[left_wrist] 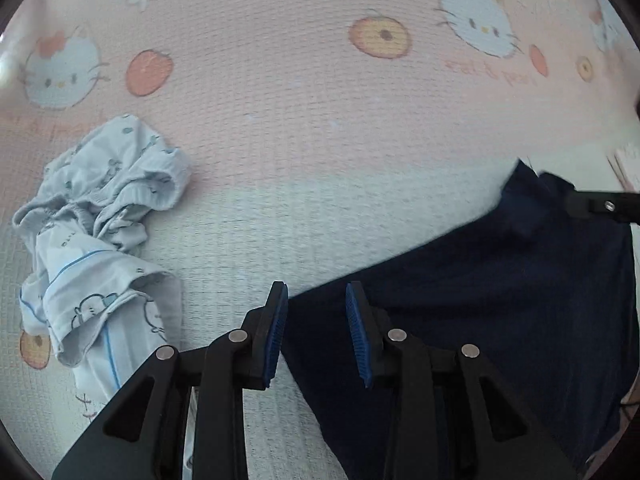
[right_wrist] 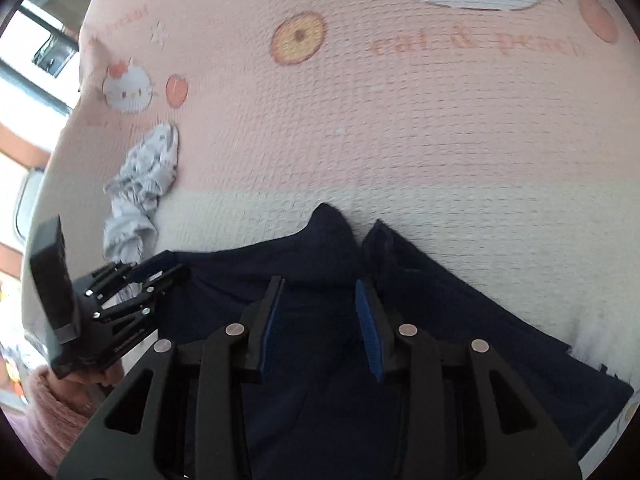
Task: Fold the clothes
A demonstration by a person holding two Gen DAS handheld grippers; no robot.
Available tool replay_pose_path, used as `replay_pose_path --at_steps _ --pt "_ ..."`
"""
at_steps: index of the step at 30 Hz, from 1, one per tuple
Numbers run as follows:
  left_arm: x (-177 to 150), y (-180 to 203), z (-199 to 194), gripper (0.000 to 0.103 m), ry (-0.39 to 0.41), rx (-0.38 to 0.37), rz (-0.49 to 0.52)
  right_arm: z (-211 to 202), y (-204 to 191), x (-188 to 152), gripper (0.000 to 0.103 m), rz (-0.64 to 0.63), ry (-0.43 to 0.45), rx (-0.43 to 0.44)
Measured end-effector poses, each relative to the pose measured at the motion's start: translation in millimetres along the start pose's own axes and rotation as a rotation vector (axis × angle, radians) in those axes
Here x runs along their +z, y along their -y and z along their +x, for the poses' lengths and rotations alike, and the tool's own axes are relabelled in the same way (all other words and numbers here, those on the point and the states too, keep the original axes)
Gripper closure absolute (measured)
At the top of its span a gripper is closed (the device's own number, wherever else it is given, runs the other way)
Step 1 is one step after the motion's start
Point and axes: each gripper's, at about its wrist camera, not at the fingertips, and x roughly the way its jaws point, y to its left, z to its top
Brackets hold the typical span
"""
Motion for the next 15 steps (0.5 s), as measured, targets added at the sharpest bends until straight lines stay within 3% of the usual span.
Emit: replay_pose_path --at_steps 4,7,11,15 --pt "-5 5 -25 0.071 0.003 -0.123 -0.039 -57 17 -17 0.063 0.102 0.068 0.065" --pt "-15 36 -49 0.071 -0.009 -0.203 0.042 -88 19 -55 0.062 0.123 0.066 -0.014" --pt "-52 95 -70 0.07 -0.082 -0.334 0.164 -122 23 -112 0.059 0.153 0.048 -0.132" --pt "-110 144 -77 0.07 -0.176 -0.353 0.26 -109 29 -175 0.059 0.221 -0.025 -0.151"
